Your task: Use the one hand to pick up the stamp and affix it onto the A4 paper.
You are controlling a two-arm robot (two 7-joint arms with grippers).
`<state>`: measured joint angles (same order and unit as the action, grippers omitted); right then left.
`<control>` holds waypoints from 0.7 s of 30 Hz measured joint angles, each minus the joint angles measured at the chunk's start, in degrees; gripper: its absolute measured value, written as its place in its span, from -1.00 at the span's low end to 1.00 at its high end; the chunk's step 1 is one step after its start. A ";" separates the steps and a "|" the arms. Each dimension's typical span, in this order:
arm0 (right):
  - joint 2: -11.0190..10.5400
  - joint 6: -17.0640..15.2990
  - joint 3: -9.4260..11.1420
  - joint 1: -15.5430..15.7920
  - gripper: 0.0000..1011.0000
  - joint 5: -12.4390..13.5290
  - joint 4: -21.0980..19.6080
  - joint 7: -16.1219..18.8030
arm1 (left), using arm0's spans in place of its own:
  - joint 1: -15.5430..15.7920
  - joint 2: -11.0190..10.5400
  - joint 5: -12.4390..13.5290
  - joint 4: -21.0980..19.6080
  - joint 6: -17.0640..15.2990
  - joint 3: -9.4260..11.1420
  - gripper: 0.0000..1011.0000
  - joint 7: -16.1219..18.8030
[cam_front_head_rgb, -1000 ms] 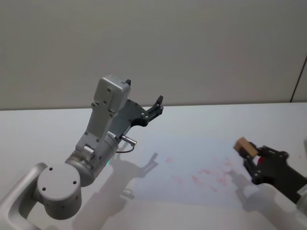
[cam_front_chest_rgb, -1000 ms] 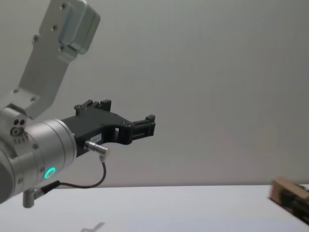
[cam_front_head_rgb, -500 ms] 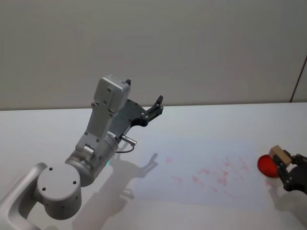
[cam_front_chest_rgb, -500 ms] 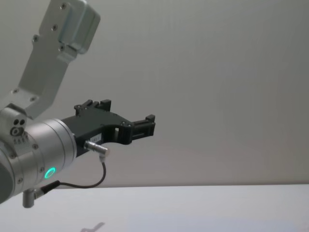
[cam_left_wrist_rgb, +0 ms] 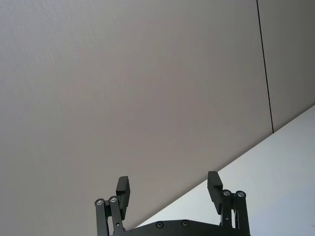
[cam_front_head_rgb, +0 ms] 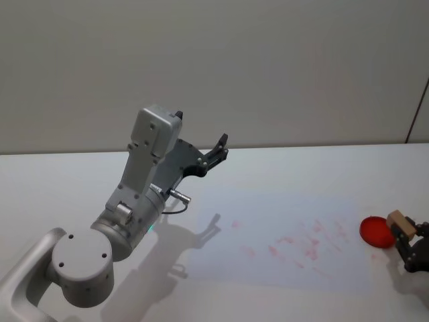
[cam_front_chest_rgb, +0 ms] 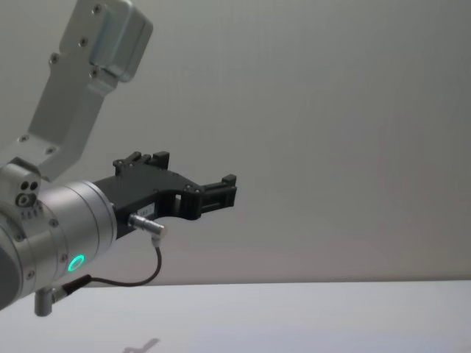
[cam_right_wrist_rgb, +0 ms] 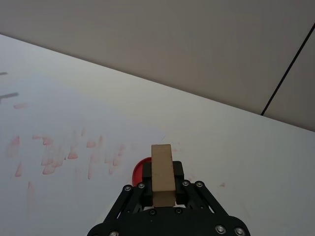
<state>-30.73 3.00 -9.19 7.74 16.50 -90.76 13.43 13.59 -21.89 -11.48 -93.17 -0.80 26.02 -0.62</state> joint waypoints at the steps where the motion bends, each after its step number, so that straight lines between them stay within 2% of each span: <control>1: 0.07 -0.06 -0.04 -0.06 -0.56 -0.13 0.09 -0.01 | 0.00 0.00 0.00 0.00 0.00 0.00 0.98 0.00; 21: 2.72 -0.47 -1.42 -3.00 -0.56 -2.68 3.51 -0.04 | 0.00 0.00 0.00 0.00 0.00 0.00 0.98 0.00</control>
<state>-28.00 2.53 -10.60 4.74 13.82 -87.25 13.39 13.59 -21.89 -11.48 -93.18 -0.80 26.03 -0.63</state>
